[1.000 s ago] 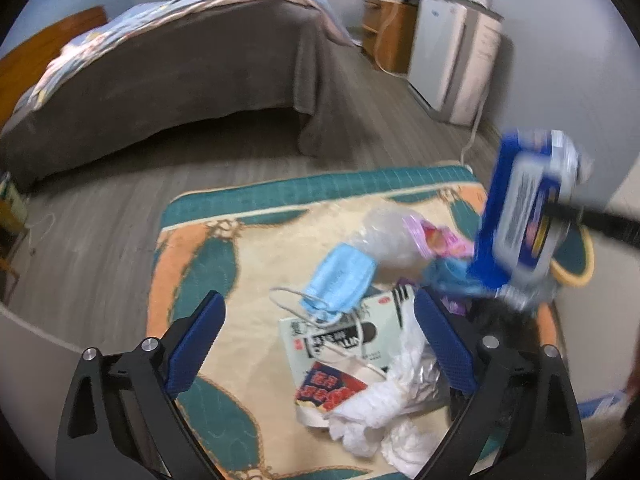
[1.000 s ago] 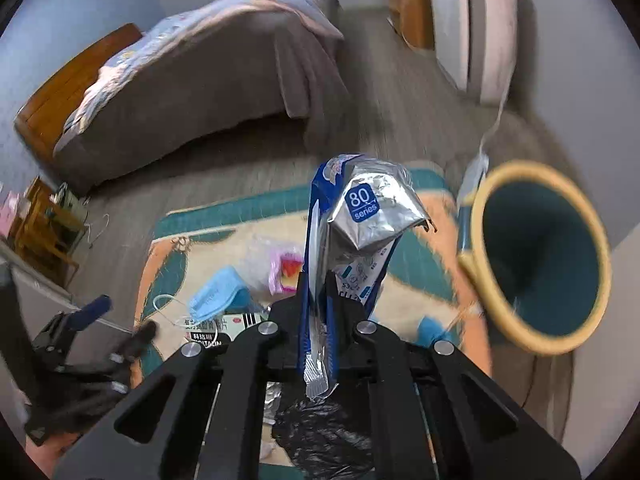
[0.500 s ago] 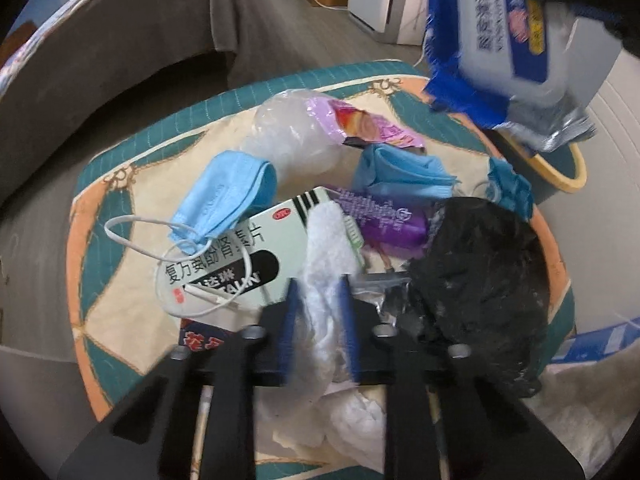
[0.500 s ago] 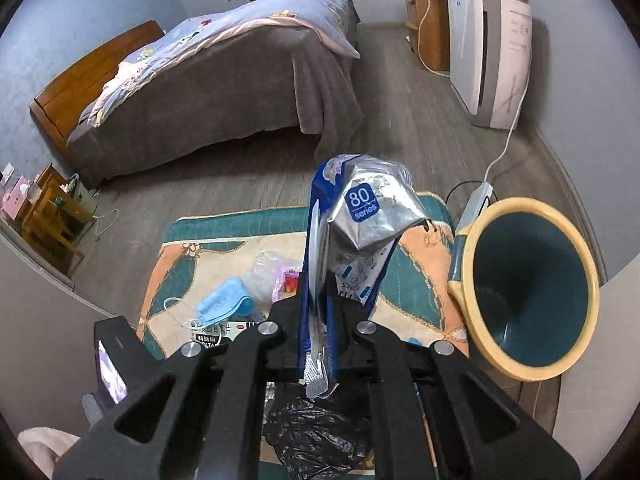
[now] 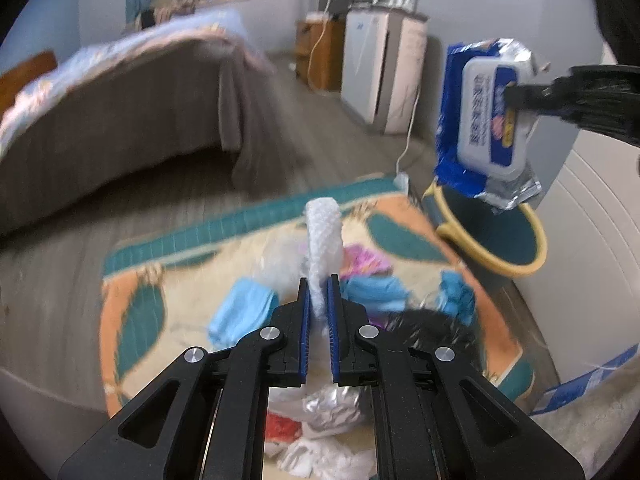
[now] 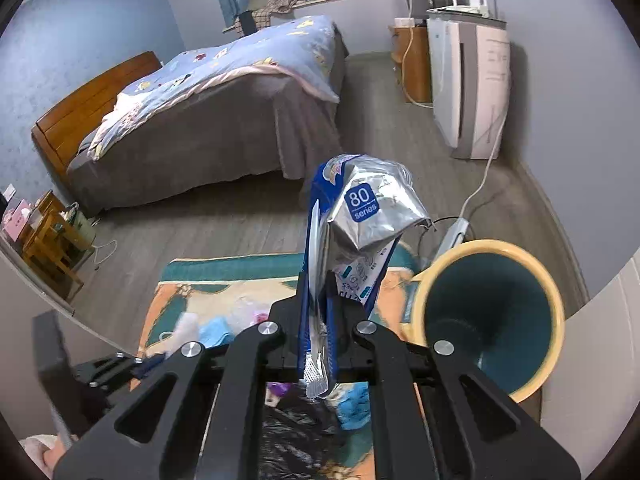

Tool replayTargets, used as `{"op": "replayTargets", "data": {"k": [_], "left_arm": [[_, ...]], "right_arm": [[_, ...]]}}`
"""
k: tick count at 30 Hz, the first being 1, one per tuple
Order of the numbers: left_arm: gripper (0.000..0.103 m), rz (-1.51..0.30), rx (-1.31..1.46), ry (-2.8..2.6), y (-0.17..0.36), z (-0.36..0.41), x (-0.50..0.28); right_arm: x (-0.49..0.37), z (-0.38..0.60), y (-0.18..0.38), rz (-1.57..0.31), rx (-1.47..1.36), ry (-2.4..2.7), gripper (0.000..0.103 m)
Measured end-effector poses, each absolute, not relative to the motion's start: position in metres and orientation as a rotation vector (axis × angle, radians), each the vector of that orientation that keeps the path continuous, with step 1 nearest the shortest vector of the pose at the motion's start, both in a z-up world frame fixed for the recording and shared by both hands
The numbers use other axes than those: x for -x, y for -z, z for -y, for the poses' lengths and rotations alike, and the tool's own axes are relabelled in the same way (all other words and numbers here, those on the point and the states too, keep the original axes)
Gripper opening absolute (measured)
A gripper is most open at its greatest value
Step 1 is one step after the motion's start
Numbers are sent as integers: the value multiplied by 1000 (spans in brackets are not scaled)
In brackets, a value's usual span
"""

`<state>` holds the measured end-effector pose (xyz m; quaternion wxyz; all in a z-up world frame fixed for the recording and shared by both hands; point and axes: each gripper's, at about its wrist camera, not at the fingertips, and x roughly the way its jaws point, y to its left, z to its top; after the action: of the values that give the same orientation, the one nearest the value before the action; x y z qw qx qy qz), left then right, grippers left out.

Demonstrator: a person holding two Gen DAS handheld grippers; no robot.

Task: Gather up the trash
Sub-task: 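Carry the wipes pack with the right tool while the left tool grasps a white tissue, then open both tools over the wastebasket, dropping the wipes pack and tissue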

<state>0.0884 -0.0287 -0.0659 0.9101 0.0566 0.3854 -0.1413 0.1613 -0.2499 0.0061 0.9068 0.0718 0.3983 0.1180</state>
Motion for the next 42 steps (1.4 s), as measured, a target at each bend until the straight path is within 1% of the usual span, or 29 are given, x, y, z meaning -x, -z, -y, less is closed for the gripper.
{"op": "replayTargets", "data": {"k": [3,10,14,22,30,38,42], "left_arm": [[9,-753,-133,311,55,40,-83],[9,-726,-138,355,36,69,-93],[9,-721,-112,388,29,91,-103],[9,-720,-170,461,28,150,-128],[9,-757,-165,525,40,195,-146],[9,-778,-193,570,53,238,-167],[9,-819,-178,596,64,256,-180]], "right_arm": [[-162,266,-10,-807,-125,-204,7],[-170,309,-14,-790,-118,-146,7],[-177,330,-2,-813,-106,-100,7],[-195,372,29,-889,-112,-20,7],[-205,424,62,-951,-154,78,7],[-206,452,87,-1000,-201,132,7],[-207,458,95,-1018,-220,158,7]]}}
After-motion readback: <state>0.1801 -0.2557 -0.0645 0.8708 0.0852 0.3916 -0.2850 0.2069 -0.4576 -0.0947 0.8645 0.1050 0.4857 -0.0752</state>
